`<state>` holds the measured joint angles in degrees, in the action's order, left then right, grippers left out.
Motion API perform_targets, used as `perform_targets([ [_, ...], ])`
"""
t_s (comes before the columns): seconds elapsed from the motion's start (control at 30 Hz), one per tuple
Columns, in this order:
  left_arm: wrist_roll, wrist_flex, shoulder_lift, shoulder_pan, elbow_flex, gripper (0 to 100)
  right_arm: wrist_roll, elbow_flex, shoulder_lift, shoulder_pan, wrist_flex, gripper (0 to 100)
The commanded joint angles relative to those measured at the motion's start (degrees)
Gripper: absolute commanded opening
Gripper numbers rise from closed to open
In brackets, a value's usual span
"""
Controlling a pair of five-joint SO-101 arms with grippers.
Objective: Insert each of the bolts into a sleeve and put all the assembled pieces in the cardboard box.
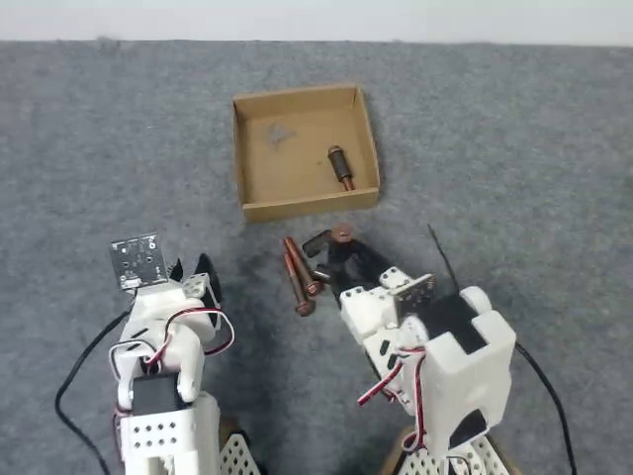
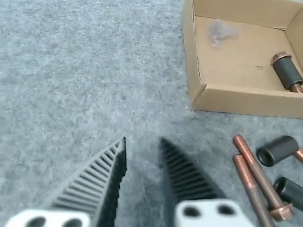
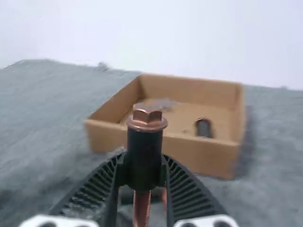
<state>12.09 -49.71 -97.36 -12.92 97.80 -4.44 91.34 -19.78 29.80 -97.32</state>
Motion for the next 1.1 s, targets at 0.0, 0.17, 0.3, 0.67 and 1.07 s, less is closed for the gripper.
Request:
perform_targets([
  [0.0, -2.6, -0.6, -1.1, -0.1, -0.8, 2, 1.1, -3.3, 5.7, -3.9, -2.1, 0.6],
  [0.17, -7.6, -2.4, -1.2, 0.1, -0.8, 2, 1.1, -6.6, 12.4, -4.5, 0.3, 0.6],
  [0.3, -7.7, -2.4, -1.4, 0.1, -0.9, 2, 1.1, -13.1, 18.1, -4.5, 13.1, 0.6],
  [0.67, -7.8, -4.0, -1.4, 0.0, -0.9, 2, 1.1, -33.9, 30.0, -4.6, 59.2, 0.6],
  [1.07, -7.8, -4.2, -1.1, 0.1, -0.9, 2, 1.1, -59.4, 20.2, -11.7, 86.9, 0.6],
])
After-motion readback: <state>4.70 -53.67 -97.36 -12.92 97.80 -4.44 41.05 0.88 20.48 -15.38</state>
